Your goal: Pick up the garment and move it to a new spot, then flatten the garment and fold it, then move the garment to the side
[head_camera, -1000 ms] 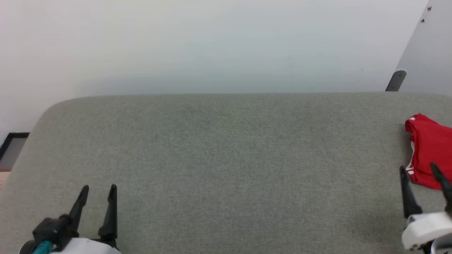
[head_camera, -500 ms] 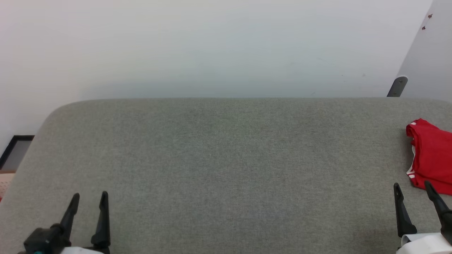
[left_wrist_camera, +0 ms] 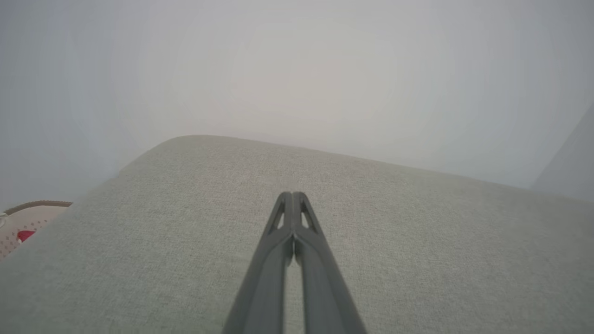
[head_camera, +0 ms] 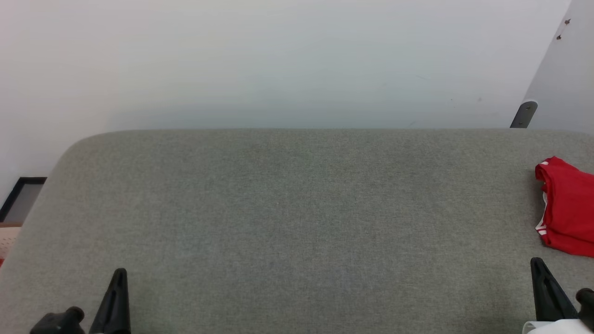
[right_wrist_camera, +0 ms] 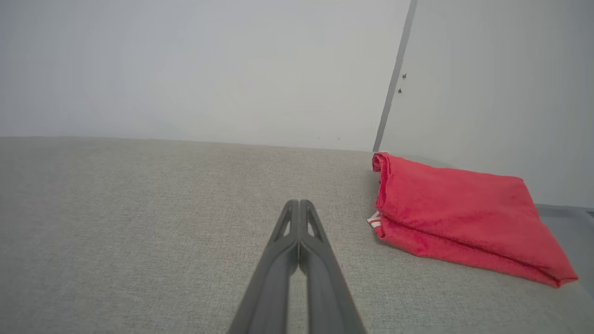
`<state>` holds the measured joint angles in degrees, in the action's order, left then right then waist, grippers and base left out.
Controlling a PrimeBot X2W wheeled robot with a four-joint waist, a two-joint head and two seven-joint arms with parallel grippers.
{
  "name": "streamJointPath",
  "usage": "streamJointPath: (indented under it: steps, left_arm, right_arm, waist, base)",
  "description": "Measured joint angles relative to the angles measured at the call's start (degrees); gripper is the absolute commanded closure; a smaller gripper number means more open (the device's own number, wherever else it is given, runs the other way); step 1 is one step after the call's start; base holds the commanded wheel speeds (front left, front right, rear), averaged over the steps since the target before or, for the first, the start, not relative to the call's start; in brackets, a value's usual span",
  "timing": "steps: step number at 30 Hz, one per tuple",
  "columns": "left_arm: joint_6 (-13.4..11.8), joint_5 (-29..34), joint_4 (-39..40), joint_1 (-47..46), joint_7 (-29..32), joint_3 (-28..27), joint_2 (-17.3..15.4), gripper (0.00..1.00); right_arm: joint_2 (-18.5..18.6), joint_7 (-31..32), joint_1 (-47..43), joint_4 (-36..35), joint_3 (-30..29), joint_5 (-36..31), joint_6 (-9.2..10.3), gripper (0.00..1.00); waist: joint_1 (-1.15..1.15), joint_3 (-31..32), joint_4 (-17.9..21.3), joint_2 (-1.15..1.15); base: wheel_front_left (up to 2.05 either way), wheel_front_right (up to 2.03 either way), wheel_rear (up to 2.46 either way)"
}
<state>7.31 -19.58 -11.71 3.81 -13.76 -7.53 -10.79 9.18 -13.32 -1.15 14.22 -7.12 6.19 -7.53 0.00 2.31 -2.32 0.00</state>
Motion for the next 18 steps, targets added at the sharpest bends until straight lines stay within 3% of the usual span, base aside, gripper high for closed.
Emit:
streamJointPath:
  steps: [18]
  left_arm:
    - [0.0, -17.0, -0.3, -1.6, 4.5, 0.2, 1.7, 1.00]
  right_arm:
    - [-1.3, 4.4, 0.7, -0.2, 0.2, 20.3, 0.00, 1.00]
  waist:
    - [0.00, -0.4, 0.3, 0.00]
  base:
    - [0.00, 0.00, 0.00]
